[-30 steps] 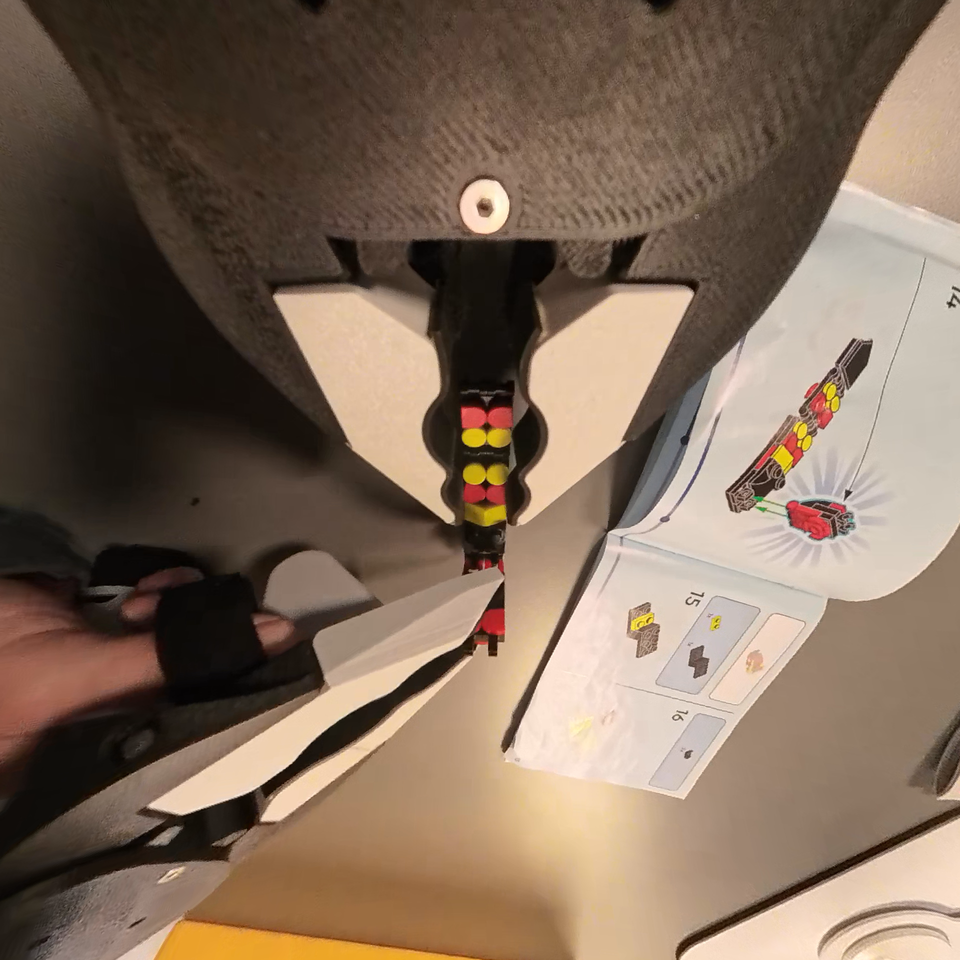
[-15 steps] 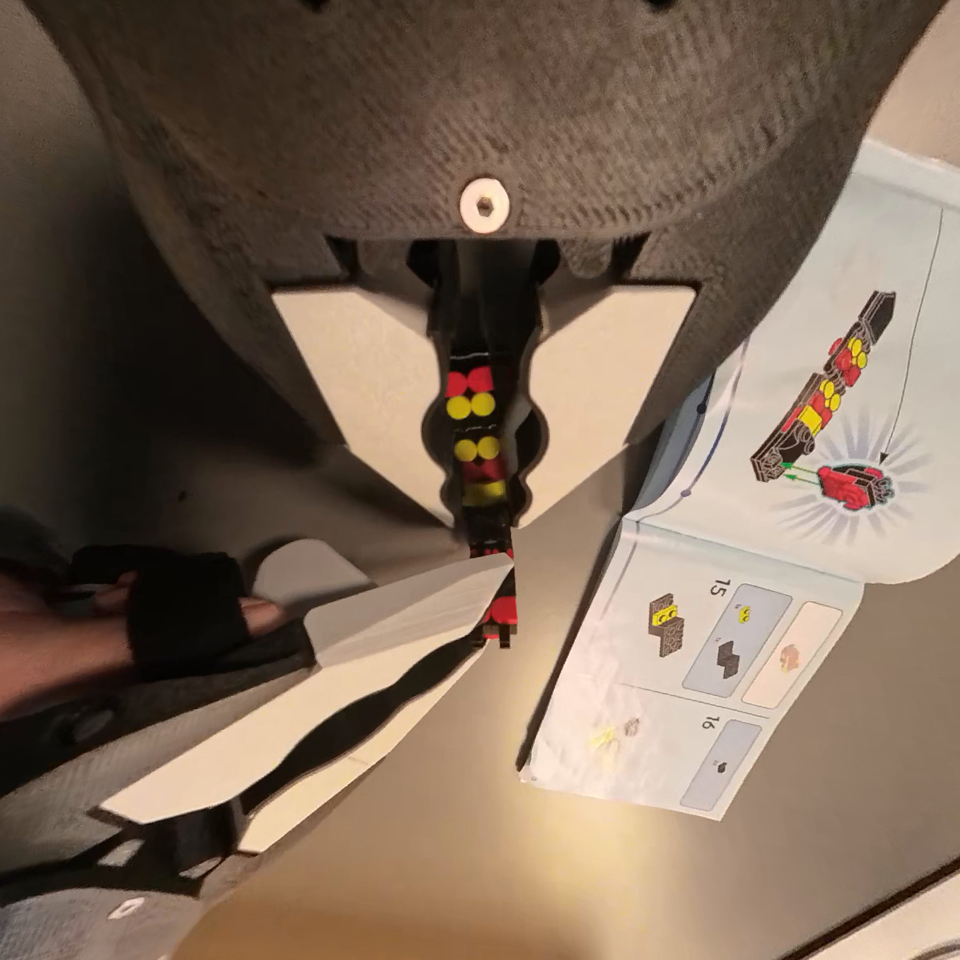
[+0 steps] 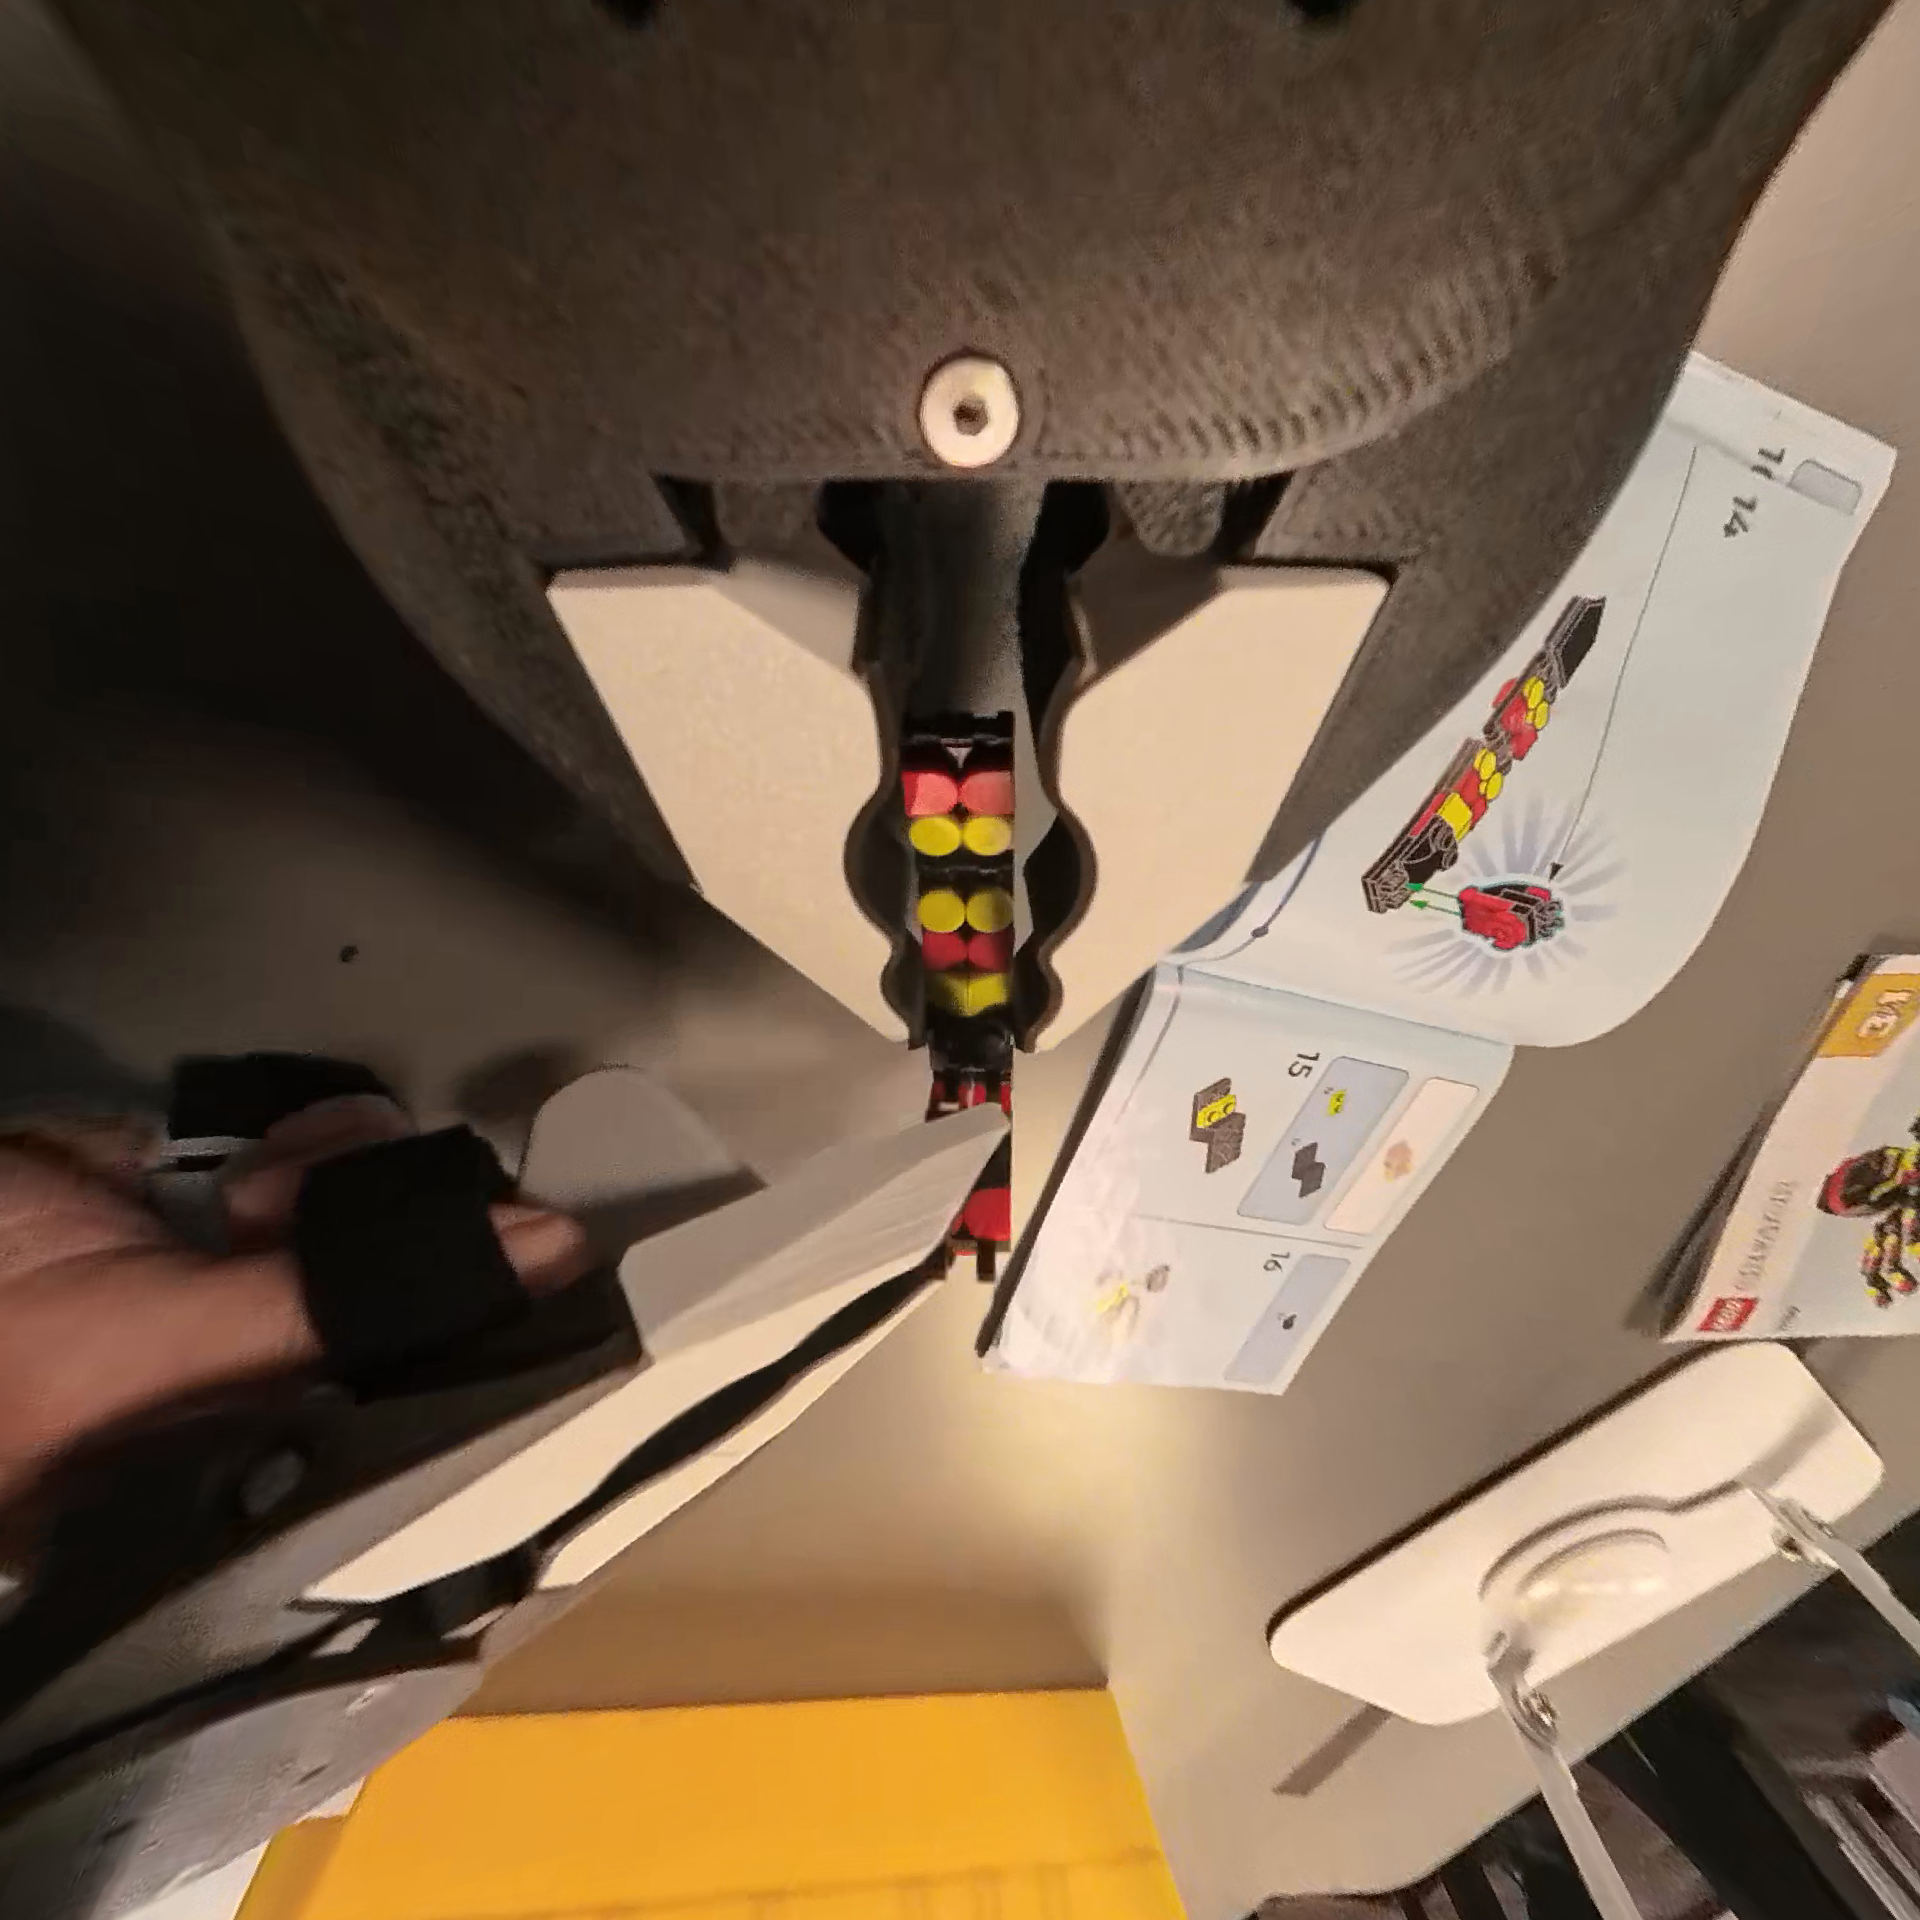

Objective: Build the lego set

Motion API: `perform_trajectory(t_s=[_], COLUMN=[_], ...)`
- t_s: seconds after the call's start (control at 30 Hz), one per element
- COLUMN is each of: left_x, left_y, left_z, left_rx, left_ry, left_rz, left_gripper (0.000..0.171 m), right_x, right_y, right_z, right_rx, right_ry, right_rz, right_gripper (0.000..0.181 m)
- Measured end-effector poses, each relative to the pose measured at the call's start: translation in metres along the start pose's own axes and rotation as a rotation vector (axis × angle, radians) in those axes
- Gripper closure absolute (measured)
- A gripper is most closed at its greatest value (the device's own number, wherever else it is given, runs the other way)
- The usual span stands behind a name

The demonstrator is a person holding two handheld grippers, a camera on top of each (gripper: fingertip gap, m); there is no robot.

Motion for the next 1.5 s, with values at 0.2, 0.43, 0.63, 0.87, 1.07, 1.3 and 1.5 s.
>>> perform_trajectory(t_s=[0.2, 0.43, 0.63, 0.87, 1.07, 1.3, 1.5], left_x=[0.01, 0.026, 0.04, 0.054, 0.051, 0.044, 0.039], left_y=[0.003, 0.005, 0.004, 0.0, -0.001, 0.0, 0.003], left_z=[-0.017, -0.032, -0.04, -0.046, -0.042, -0.036, -0.035], left_rx=[-0.069, -0.163, -0.362, -0.569, -0.667, -0.736, -0.689], left_ry=[-0.117, -0.239, -0.307, -0.358, -0.329, -0.285, -0.267], left_rz=[-0.066, -0.166, -0.28, -0.38, -0.41, -0.438, -0.433], left_gripper=[0.156, 0.157, 0.156, 0.156, 0.157, 0.157, 0.156], right_x=[0.009, 0.017, 0.024, 0.029, 0.027, 0.022, 0.023], right_y=[0.01, 0.028, 0.041, 0.054, 0.05, 0.047, 0.042], right_z=[-0.016, -0.027, -0.027, -0.025, -0.02, -0.015, -0.018], right_rx=[0.004, 0.269, 0.3, 0.509, 0.509, 0.573, 0.572], right_ry=[-0.119, -0.249, -0.292, -0.352, -0.312, -0.266, -0.284], right_rz=[-0.076, -0.071, -0.186, -0.155, -0.136, -0.048, 0.009], right_gripper=[0.17, 0.17, 0.17, 0.17, 0.17, 0.17, 0.17])
Point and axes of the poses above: each gripper's, where its closed fingertips meet, x back along the fingers, z out of its underside, y = z × x across the jaws, the point moved 2 cm from there along x, back along the fingers, and after that the axes turned 3 degrees about -x, right-handed, at the moved point
